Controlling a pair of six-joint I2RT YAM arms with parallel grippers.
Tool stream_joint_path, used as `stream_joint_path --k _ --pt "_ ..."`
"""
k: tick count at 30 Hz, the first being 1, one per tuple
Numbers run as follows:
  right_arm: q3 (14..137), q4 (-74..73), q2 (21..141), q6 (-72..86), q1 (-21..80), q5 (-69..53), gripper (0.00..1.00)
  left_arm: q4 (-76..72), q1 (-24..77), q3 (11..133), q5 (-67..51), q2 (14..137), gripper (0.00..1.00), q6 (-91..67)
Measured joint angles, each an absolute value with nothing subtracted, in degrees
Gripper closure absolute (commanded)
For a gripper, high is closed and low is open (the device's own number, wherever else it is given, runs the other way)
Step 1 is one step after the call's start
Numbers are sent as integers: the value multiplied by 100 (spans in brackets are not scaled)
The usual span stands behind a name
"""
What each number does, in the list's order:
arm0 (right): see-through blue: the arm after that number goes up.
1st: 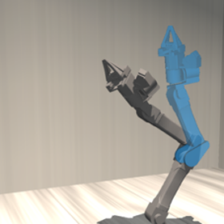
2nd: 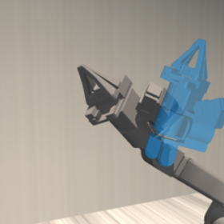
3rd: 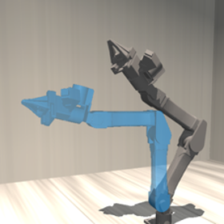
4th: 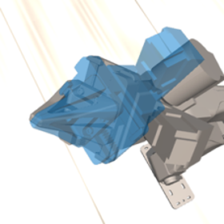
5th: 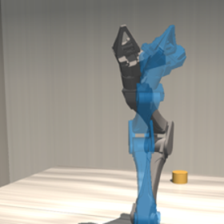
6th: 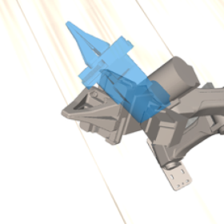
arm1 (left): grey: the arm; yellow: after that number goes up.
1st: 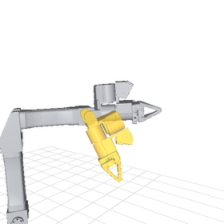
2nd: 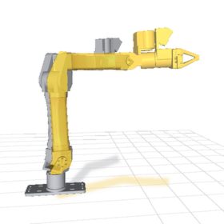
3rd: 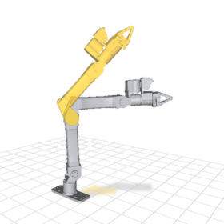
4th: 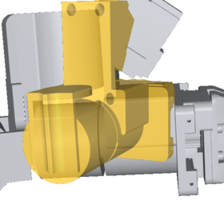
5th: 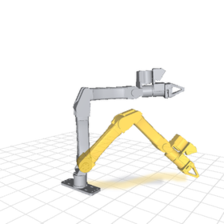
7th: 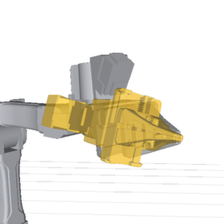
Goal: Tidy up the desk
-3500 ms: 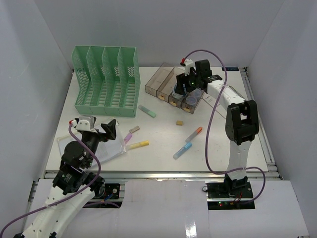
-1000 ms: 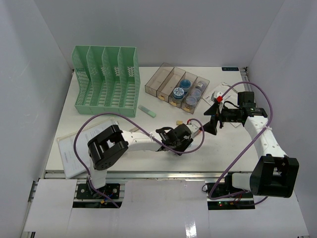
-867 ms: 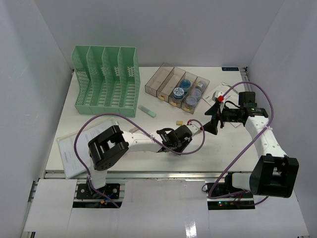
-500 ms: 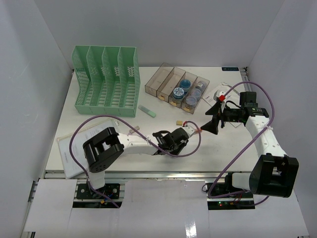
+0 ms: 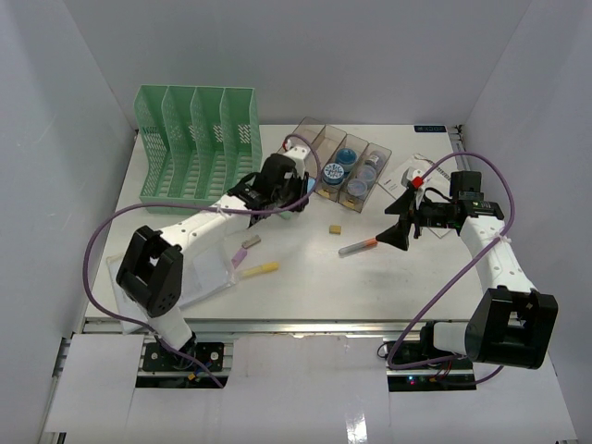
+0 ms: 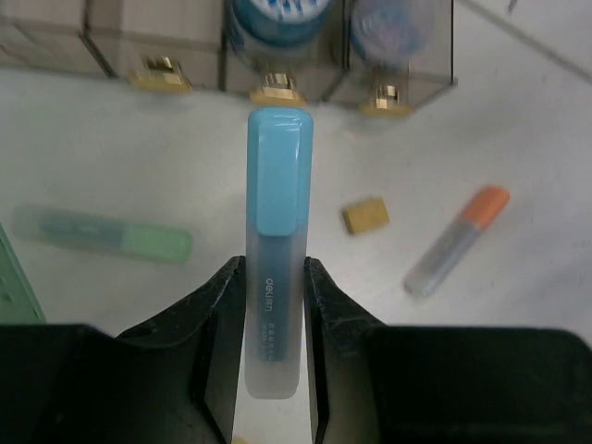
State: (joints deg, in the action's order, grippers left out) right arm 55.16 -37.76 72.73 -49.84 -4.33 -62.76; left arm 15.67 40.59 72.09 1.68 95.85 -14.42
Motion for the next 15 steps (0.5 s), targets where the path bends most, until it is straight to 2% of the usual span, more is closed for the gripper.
stream_joint_path --k 4,15 --pt "5516 -3774 7269 -4978 -453 -6323 0 1395 3696 8525 75 10394 100 -1205" --pt "5516 -3767 7179 -4969 -515 -6379 0 1417 3461 12333 406 13419 98 -539"
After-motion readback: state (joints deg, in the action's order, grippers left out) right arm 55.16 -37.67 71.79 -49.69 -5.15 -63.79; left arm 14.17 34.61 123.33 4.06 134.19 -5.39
